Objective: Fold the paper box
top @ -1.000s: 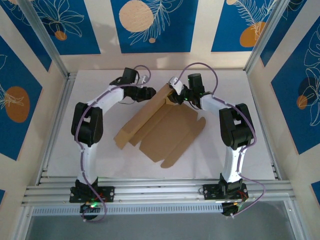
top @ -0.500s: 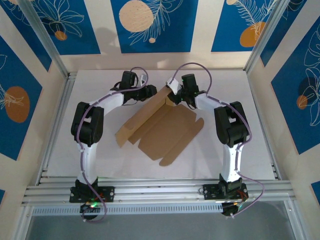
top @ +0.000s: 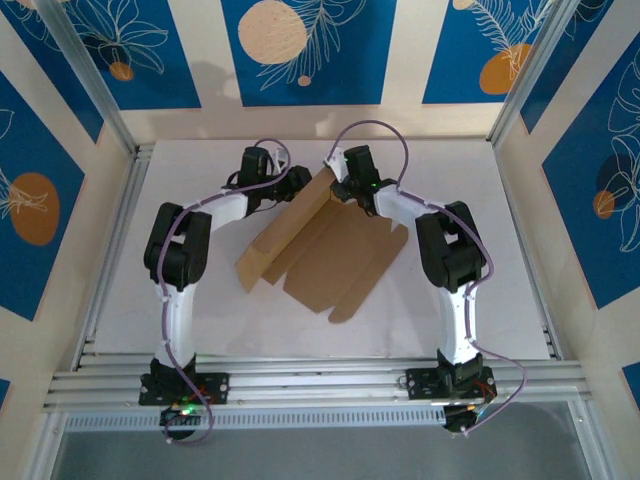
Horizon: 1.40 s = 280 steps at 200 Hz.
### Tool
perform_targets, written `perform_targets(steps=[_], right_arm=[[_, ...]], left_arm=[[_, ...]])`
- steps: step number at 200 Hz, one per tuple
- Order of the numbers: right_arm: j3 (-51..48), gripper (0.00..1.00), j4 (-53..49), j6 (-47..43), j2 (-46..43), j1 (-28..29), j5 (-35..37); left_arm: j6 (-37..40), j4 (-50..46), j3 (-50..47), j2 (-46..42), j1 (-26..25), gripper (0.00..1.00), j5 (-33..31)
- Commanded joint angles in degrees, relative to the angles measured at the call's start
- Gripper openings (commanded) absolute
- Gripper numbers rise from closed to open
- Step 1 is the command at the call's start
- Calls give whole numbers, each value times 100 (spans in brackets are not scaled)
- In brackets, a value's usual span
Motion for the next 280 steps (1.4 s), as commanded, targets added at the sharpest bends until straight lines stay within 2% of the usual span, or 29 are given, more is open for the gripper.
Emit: perform_targets(steps=[1, 16, 39, 58, 71, 94, 148, 214, 280], right_arm=[[163, 18, -71, -217, 388, 195, 939], [197, 18, -43, -240, 414, 239, 936], [77, 28, -26, -274, 288, 227, 442], [-347, 35, 162, -376, -46, 52, -422], [-660, 37, 215, -552, -317, -163, -1362], [-850, 37, 2, -898, -557, -488, -2522], [-613, 38, -621, -1052, -300, -1119, -3767], [-456, 39, -718, -1186, -57, -1056, -3529], [-214, 33, -624, -1151, 269, -863, -2592]], left_arm=[[-279, 656, -66, 20, -290, 44, 619], [-329, 718, -70, 14, -308, 44, 626], [-232, 577, -40, 5, -287, 44, 661], [104, 150, 9, -62, -215, 44, 638], [250, -58, 13, -123, -145, 44, 635], [335, -270, 128, -91, -80, 44, 739], [296, -265, 313, 135, -93, 43, 924], [84, -3, 627, 573, -279, 43, 1085], [-307, 510, 568, 822, -414, 40, 1094]])
